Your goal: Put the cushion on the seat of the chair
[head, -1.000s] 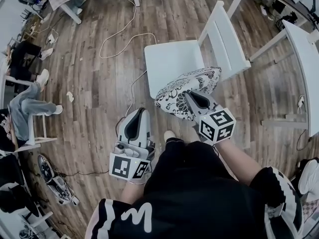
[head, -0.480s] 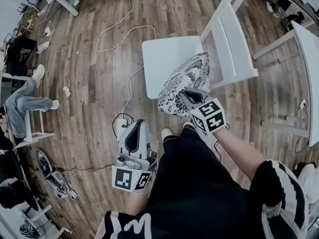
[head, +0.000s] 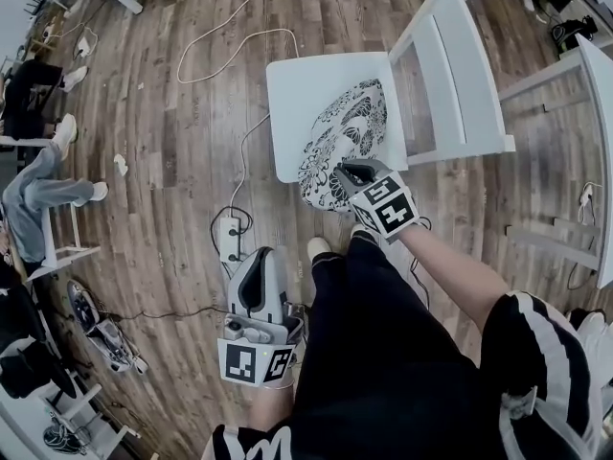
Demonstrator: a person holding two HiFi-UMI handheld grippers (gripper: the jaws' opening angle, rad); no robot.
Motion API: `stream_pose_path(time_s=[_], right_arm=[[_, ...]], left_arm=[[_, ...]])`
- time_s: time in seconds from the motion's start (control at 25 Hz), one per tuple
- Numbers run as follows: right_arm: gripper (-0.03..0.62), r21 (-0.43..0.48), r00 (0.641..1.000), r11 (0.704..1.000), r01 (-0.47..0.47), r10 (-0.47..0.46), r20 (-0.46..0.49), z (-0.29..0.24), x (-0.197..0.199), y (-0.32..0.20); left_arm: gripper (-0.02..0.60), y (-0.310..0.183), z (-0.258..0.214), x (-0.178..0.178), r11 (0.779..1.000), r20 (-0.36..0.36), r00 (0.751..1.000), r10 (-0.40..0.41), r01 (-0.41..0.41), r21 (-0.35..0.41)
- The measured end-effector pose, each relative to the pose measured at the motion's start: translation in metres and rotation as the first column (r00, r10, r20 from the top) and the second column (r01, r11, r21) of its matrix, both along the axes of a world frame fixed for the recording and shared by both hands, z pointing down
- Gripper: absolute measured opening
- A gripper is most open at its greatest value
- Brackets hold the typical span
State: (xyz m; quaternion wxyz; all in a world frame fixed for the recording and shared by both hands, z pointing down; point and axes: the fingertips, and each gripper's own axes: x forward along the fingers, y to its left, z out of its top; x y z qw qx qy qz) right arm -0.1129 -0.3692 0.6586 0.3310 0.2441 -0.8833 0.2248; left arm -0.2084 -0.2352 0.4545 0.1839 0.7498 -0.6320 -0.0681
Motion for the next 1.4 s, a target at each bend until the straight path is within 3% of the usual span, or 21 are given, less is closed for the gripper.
stream_pose_path(time_s=[0.4, 1.4], right_arm=[[0.035, -0.021, 0.998, 0.999, 0.040, -0.041, -0.052, 0.054, -0.003, -0.014], [0.035, 0.008, 0.988, 1.000, 0.001, 0.000, -0.156, 0.153, 0.006, -0.057]], left_arm=[[0.014, -0.001, 0.038, 0.003, 0.998, -0.024, 0.999, -0.029, 0.027, -0.051], [0.014, 0.001, 0.085, 0.028, 0.994, -0.058, 0.998, 0.032, -0.038, -0.101]])
